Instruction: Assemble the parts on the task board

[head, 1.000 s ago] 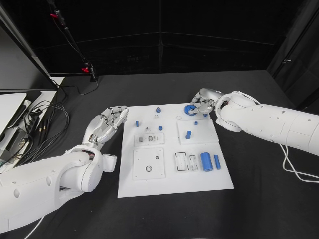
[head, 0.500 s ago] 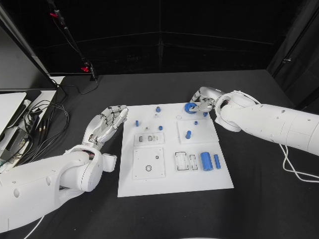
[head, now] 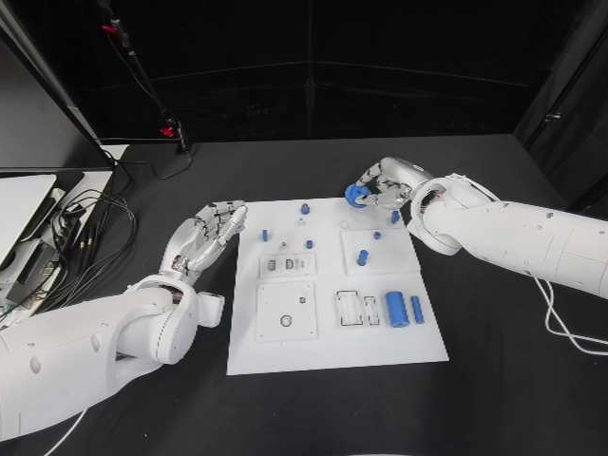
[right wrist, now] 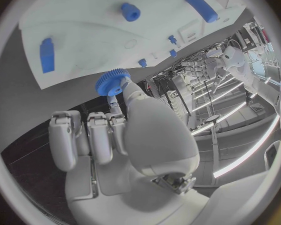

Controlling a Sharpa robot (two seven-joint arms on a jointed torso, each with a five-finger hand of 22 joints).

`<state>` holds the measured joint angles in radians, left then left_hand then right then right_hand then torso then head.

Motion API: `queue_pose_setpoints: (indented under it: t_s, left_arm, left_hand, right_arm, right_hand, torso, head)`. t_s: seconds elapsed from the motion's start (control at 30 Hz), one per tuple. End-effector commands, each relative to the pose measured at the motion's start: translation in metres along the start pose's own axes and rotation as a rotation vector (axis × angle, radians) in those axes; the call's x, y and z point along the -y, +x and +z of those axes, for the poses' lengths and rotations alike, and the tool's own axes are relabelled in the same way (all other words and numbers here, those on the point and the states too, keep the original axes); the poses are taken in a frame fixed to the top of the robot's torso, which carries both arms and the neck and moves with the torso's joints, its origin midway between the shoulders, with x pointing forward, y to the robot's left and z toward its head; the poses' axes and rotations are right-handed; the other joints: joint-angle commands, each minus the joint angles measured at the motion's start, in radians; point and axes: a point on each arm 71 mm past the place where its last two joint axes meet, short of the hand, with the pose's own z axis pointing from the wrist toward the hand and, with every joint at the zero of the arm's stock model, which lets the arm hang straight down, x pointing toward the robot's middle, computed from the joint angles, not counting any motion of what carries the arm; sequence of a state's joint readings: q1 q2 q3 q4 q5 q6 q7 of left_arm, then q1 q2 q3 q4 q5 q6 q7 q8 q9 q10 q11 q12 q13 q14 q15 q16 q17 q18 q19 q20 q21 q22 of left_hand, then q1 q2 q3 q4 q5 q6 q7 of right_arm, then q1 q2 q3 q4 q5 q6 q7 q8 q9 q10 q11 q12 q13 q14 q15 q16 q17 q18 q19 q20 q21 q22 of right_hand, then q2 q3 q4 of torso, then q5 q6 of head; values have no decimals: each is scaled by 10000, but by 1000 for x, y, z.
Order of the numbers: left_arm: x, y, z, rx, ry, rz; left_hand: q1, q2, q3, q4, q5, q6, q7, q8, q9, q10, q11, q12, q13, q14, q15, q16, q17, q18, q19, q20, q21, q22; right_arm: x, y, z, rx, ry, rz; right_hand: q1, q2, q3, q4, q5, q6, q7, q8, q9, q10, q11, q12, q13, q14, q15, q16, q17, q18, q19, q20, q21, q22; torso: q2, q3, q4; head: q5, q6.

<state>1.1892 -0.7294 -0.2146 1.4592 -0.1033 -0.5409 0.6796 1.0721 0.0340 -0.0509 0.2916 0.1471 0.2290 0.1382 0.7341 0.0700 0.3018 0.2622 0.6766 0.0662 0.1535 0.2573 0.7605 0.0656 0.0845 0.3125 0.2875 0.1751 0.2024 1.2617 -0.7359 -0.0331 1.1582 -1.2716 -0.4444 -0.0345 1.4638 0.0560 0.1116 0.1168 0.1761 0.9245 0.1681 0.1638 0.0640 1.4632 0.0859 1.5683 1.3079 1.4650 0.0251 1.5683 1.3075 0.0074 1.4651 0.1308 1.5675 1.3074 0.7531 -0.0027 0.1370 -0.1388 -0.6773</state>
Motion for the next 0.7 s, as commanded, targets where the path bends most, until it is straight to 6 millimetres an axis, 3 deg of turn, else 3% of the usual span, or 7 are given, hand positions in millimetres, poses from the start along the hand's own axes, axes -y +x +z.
queue_pose_setpoints:
  t_s: [0.03,0.17,0.33,0.7]
  left_arm:
    - [19,1,-2,-100,2584,-36]
    - [19,2,-1,-112,2584,-44]
    - [19,2,-1,-111,2581,-40]
    - [20,2,-1,-110,2596,-38]
  left_hand:
    - [57,77,-74,1,38,62,1599,13,-17,31,33,43,-7,35,61,58,-3,88,-69,-2,50,14]
    - [57,77,-74,1,38,62,1599,13,-17,31,33,43,-7,35,61,58,-3,88,-69,-2,50,14]
    - [57,77,-74,1,38,62,1599,13,-17,31,33,43,-7,35,61,58,-3,88,-69,-2,50,14]
    - [57,77,-74,1,38,62,1599,13,-17,31,33,43,-7,35,61,58,-3,88,-69,-2,50,14]
  right_arm:
    - [-16,-1,2,252,-444,361]
    - [-34,7,5,-174,-739,445]
    - [-59,18,8,-574,-1288,490]
    - [-89,36,19,-1261,-1571,194]
  right_hand:
    - [-52,37,52,0,81,350,-123,3,33,1076,10,25,2629,1058,-49,25,2633,-74,1057,-6,33,2634]
    - [-49,25,58,-4,91,348,-120,-11,30,1076,13,25,2629,1058,-46,25,2633,-74,1057,-4,33,2634]
    - [-66,-38,53,-4,100,344,-119,-54,24,1076,19,25,2629,1058,-37,25,2633,-74,1057,4,33,2634]
    - [-11,-134,81,-63,86,359,-140,-117,21,1076,8,25,2629,1058,-34,25,2633,-74,1057,12,33,2634]
  torso:
    - [0,-3,-3]
    - [10,5,7]
    - [2,4,2]
    - [11,10,17]
  head:
    - [36,-12]
    - [83,-19]
    - [254,-43]
    - [317,-54]
